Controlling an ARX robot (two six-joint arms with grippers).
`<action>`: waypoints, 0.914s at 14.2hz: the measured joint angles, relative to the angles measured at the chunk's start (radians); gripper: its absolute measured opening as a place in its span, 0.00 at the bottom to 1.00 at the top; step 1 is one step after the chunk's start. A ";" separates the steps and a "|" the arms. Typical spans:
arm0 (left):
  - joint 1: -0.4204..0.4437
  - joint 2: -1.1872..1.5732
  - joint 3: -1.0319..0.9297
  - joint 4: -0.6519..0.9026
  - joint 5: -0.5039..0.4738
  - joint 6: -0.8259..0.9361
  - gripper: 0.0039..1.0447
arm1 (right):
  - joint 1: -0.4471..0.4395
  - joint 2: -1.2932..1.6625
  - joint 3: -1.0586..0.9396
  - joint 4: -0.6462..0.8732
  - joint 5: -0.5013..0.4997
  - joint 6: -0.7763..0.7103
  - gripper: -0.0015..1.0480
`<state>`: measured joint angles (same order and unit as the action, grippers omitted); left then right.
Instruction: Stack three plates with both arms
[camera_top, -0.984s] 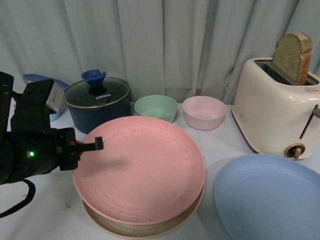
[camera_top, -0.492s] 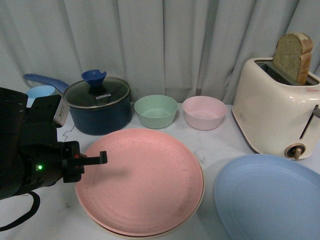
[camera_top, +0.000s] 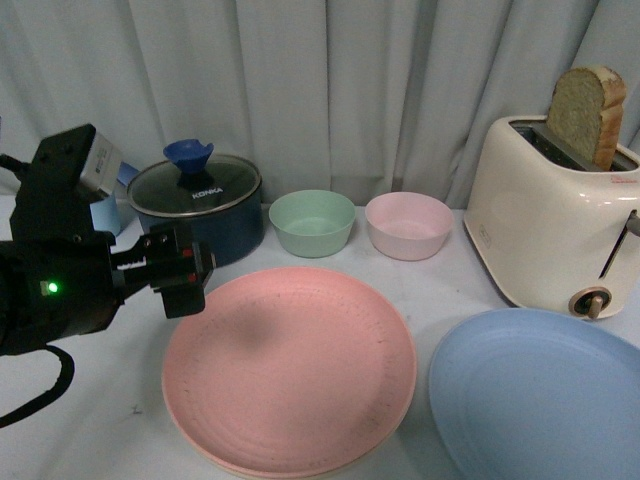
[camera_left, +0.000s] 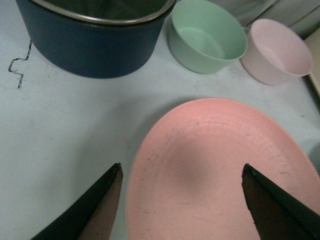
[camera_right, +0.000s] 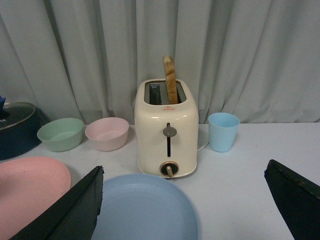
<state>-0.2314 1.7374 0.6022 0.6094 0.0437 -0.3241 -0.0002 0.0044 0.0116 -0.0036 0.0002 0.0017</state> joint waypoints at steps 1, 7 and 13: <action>-0.010 -0.040 -0.014 -0.015 -0.002 -0.009 0.81 | 0.000 0.000 0.000 0.000 0.000 0.000 0.94; 0.086 -0.468 -0.436 0.487 -0.200 0.290 0.36 | 0.000 0.000 0.000 0.000 0.000 0.000 0.94; 0.188 -0.795 -0.555 0.262 -0.070 0.309 0.01 | 0.000 0.000 0.000 0.000 0.000 0.000 0.94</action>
<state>-0.0433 0.9428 0.0475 0.8719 -0.0261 -0.0151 -0.0002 0.0044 0.0116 -0.0036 0.0002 0.0017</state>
